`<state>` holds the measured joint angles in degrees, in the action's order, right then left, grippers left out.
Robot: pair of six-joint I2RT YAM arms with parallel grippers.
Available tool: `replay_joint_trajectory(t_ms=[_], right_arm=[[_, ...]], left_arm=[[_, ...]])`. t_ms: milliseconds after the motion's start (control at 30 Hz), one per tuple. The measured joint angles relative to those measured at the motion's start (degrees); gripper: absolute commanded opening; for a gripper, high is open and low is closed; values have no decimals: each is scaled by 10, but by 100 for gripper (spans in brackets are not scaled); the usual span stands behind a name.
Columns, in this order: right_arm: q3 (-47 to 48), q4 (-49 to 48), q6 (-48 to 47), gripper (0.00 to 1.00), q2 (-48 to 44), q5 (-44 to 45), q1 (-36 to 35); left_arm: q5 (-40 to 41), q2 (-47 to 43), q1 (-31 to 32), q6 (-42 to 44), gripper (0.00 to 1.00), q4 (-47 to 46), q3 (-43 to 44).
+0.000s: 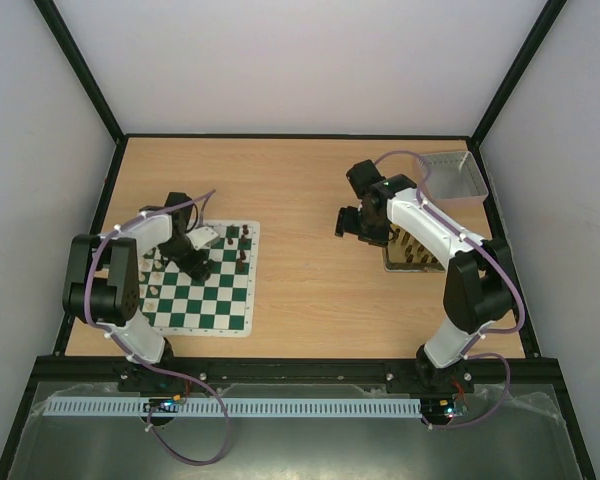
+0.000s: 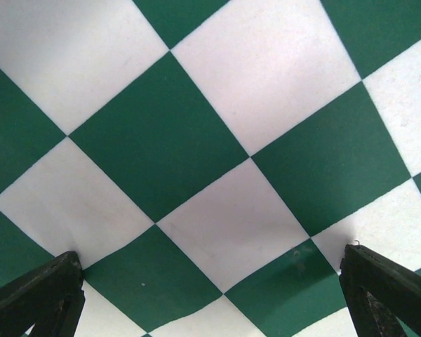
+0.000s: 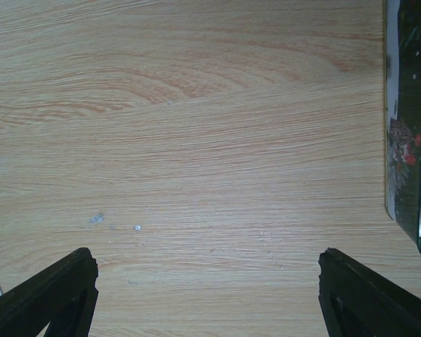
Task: Set up the chess pieces on the board
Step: Move the chessboard to the center of the board.
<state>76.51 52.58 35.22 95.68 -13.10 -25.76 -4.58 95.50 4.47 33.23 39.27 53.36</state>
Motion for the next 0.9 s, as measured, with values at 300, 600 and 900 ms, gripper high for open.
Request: replay_joint_trajectory(t_ms=[300, 600, 900], right_arm=[[0, 14, 2, 82, -4, 6, 0], [0, 23, 2, 82, -20, 12, 0], [0, 25, 2, 83, -21, 13, 0]], left_arm=[[0, 6, 2, 0, 99, -1, 5], [11, 9, 18, -7, 99, -17, 5], [4, 11, 34, -19, 99, -31, 4]])
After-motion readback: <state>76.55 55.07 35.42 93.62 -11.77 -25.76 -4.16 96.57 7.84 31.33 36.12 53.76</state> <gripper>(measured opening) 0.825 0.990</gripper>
